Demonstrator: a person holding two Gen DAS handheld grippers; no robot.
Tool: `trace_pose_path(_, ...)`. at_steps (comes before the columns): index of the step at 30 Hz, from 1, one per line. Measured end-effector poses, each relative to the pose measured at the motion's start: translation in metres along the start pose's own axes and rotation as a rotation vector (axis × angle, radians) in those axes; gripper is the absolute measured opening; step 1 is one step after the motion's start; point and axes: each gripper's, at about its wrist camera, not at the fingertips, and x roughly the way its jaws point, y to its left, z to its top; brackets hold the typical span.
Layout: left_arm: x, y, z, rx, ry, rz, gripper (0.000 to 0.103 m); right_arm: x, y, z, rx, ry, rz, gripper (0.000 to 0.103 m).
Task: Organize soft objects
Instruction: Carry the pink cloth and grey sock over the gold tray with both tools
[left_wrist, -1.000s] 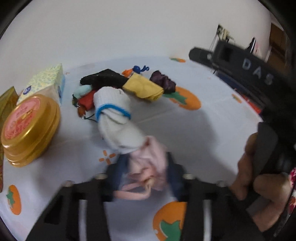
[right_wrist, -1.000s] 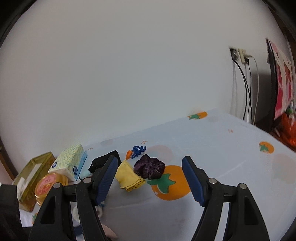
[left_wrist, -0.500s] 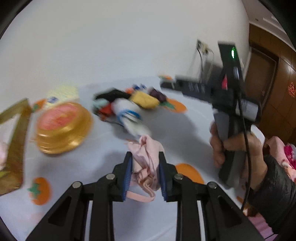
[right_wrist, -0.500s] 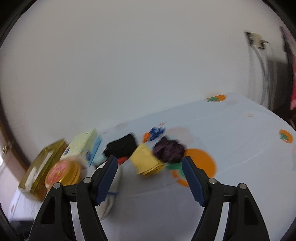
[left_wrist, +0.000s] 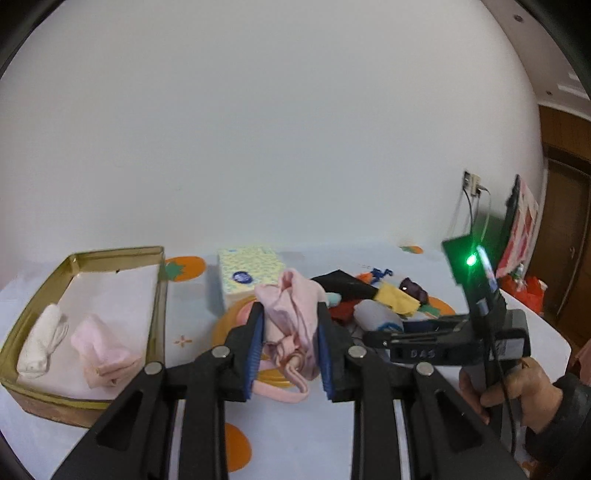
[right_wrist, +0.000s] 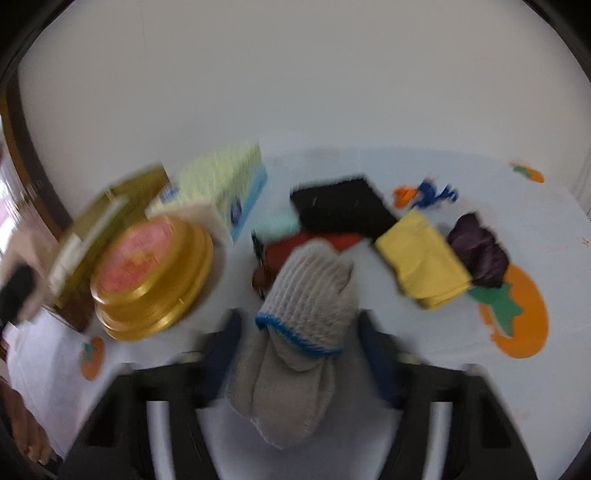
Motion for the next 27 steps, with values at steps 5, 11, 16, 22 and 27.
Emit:
trace_pose_path(5,0.004,0.0,-0.005,0.013,0.016,0.012,0.025,-0.006,-0.011,-0.002,0.056,-0.028,0.015,0.034)
trace_pose_path(11,-0.005,0.005,-0.004,-0.018,-0.012,0.005,0.025,-0.041,-0.013,-0.009,0.086,-0.199,-0.024,0.032)
trace_pose_path(16,-0.007,0.012,-0.003,-0.039,-0.02,0.054,0.025,-0.06,0.0,-0.016,0.092,-0.306,0.025,0.032)
trace_pose_path(22,-0.007,0.026,-0.001,-0.024,-0.007,0.142,0.025,-0.063,0.04,-0.016,0.055,-0.327,0.118,0.032)
trace_pose_path(27,-0.013,0.046,0.005,-0.012,-0.018,0.226,0.025,-0.062,0.079,-0.011,0.024,-0.349,0.174,0.032)
